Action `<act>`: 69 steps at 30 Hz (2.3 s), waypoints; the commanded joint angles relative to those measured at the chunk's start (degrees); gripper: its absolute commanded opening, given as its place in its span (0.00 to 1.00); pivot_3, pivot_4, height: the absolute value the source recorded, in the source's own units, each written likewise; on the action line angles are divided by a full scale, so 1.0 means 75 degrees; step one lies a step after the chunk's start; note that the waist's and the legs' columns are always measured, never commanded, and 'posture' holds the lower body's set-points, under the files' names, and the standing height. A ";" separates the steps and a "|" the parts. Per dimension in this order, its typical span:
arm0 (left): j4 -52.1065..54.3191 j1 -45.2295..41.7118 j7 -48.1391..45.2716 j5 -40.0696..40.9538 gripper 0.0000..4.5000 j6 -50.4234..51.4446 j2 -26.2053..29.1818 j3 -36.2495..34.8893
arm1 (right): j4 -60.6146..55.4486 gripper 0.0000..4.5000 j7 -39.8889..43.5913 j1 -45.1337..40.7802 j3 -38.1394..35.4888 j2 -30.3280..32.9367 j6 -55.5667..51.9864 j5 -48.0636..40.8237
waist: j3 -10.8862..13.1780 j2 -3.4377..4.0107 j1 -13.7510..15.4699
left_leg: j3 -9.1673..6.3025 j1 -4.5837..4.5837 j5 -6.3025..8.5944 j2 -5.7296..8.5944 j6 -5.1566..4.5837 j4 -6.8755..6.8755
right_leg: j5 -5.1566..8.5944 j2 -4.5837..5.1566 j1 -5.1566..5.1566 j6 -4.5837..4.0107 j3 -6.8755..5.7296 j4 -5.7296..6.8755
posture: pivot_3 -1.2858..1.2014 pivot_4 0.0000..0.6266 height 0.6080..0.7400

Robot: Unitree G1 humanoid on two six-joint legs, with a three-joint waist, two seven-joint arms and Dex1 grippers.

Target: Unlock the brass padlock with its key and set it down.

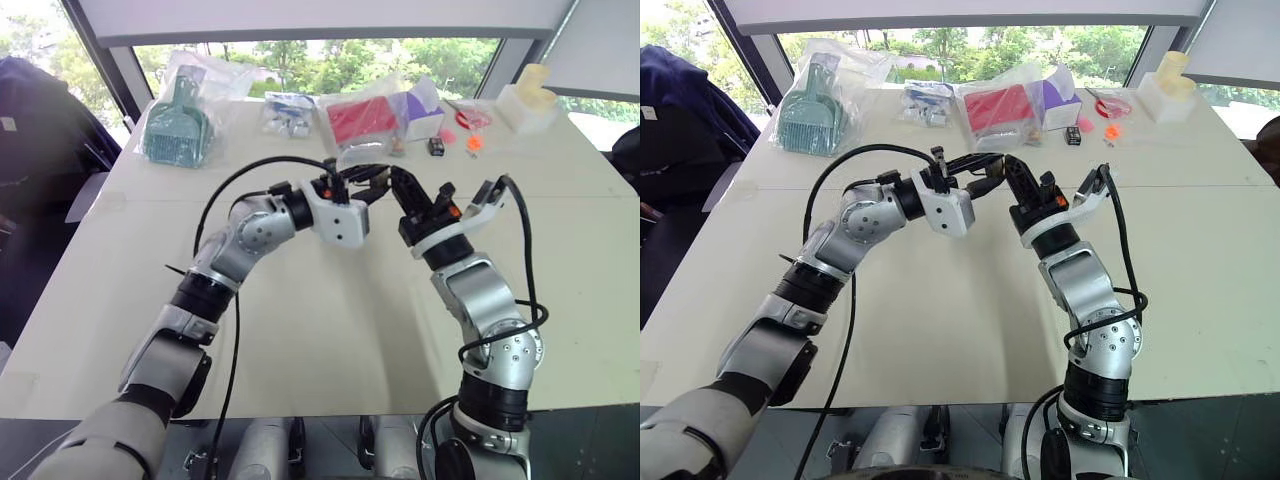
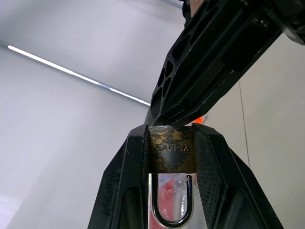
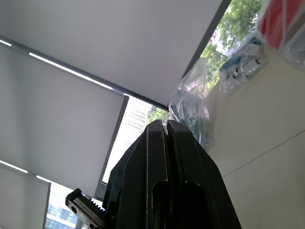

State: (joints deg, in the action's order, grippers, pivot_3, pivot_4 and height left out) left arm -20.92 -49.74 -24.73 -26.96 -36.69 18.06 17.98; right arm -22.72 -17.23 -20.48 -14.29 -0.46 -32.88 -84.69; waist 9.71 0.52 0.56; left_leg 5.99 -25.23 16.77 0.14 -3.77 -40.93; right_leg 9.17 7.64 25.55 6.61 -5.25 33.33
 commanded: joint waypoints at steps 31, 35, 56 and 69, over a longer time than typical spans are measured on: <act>0.0735 -0.0403 -0.3274 0.3148 0.17 0.1145 -0.0321 0.0081 | -0.0066 0.99 0.4009 0.0118 -0.0122 0.4282 -0.1450 0.0841 | 0.0003 0.0003 0.0030 | 0.0004 -0.0001 0.0028 -0.0004 -0.0049 -0.0010 | 0.0001 0.0007 -0.0003 -0.0001 0.0000 -0.0011 | 0.52 0.24 0.96; 0.0809 -0.0349 -0.3253 0.3133 0.17 0.1091 -0.0333 0.0093 | -0.0139 0.99 0.3948 0.0176 -0.0153 0.4258 -0.1512 0.0763 | 0.0003 0.0003 0.0026 | 0.0004 -0.0001 0.0028 -0.0004 -0.0049 -0.0010 | 0.0001 0.0006 -0.0003 -0.0001 0.0000 -0.0012 | 0.52 0.24 0.96; 0.0665 -0.0394 -0.3495 0.3269 0.61 0.1102 -0.0212 0.0076 | -0.0315 0.00 0.4448 0.0614 -0.0030 0.4492 -0.1826 0.0933 | 0.0003 0.0003 0.0023 | 0.0003 -0.0001 0.0028 -0.0004 -0.0049 -0.0010 | 0.0001 0.0006 -0.0004 -0.0001 0.0000 -0.0012 | 0.52 0.24 0.96; 0.1109 -0.0181 -0.5043 0.4642 0.96 0.4054 0.0640 -0.0295 | -0.0031 0.00 0.4557 0.0615 -0.0169 0.4340 -0.1668 0.1451 | 0.0003 0.0004 0.0022 | 0.0003 -0.0001 0.0028 -0.0004 -0.0049 -0.0010 | 0.0002 0.0004 -0.0003 -0.0002 0.0000 -0.0012 | 0.52 0.24 0.96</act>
State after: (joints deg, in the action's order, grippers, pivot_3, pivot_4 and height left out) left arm -13.96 -50.31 -62.50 5.81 -8.25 22.99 18.17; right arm -22.14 16.21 -15.21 -14.18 32.49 -46.59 -73.98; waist 9.74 0.56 0.73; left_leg 6.01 -25.24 16.98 0.11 -4.14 -41.01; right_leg 9.19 7.67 25.53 6.59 -5.25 33.24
